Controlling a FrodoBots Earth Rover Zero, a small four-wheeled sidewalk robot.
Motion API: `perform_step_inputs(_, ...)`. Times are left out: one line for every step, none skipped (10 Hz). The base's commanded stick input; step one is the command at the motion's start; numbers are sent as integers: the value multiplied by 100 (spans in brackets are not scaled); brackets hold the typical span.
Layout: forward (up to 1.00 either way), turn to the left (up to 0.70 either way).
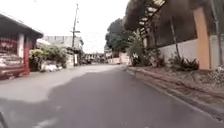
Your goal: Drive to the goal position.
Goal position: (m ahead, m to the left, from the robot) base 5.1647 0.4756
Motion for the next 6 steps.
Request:
perform_step_inputs(70,0)
perform_step_inputs(70,0)
perform_step_inputs(70,0)
perform_step_inputs(70,0)
perform_step_inputs(70,0)
perform_step_inputs(70,0)
